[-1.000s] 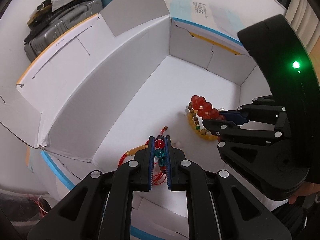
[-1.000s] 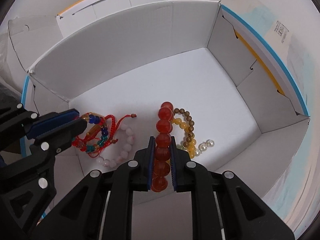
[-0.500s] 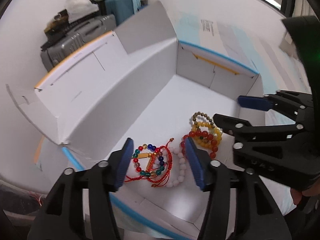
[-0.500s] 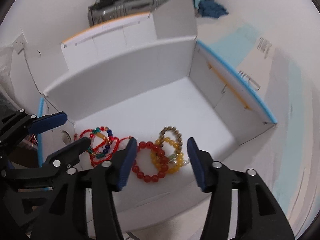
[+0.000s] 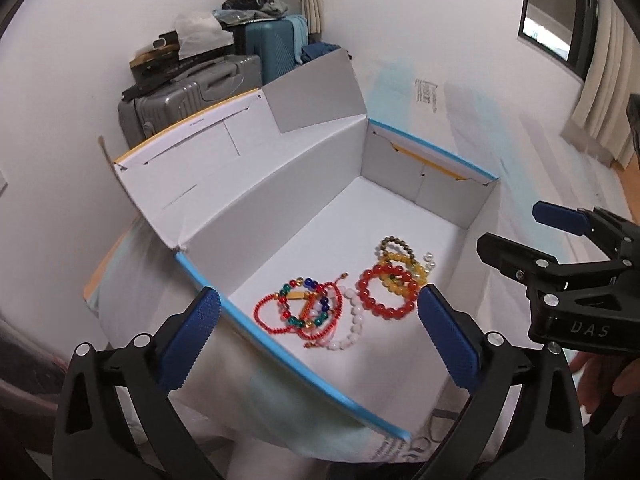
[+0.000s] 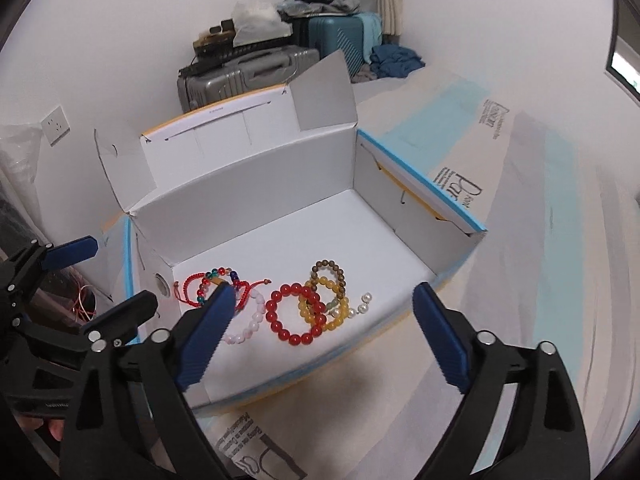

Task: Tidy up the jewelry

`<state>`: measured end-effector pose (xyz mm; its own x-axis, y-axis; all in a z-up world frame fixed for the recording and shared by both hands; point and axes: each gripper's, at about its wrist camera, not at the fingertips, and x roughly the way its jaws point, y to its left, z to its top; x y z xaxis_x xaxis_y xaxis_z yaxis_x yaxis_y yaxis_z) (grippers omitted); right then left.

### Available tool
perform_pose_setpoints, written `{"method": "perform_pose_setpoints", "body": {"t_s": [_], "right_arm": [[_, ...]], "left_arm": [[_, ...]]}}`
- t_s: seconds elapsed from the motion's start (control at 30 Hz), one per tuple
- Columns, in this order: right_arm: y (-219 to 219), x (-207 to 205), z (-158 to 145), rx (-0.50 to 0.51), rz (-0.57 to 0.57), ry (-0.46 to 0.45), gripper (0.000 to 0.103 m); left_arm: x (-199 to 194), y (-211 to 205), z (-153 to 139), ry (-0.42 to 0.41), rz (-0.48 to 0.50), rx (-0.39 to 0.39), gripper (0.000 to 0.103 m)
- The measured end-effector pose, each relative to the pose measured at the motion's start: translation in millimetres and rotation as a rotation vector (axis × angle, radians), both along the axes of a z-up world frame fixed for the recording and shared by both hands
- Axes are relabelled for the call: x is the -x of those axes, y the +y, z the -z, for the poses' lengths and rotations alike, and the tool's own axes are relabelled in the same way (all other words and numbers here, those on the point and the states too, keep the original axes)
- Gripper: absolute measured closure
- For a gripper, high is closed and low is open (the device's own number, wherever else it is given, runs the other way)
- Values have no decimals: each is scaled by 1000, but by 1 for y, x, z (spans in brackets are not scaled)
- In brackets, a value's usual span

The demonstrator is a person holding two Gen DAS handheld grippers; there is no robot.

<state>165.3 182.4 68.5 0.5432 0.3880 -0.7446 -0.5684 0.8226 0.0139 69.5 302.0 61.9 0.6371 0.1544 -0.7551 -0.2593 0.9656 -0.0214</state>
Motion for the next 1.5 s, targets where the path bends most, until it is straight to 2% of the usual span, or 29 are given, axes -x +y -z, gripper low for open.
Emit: {"method": "perform_pose_setpoints", "body": {"t_s": [0.07,0.2,0.4,0.67,1.1,1.5], "right_arm": [[-7,7,-3,-17,11,-6,7],[-23,26,-7,-19,35,-21,7],[-37,61,-6,26,61,-88,7],[-48,89,3,32,78,-95,7],[-51,94,6,41,78,-96,8],[-51,95,6,39,83,-95,8]], "left_arm": [[9,-4,-3,-16,2,12,6],[30,-13,-9,-53,-18,-7,6],[52,-25,-9,-58,-31,-14,6],[73,-32,0,-44,-12,-16,6],[78,-40,1,-59,-16,-43,6],[77,-42,7,-46,-18,-16,6]]}}
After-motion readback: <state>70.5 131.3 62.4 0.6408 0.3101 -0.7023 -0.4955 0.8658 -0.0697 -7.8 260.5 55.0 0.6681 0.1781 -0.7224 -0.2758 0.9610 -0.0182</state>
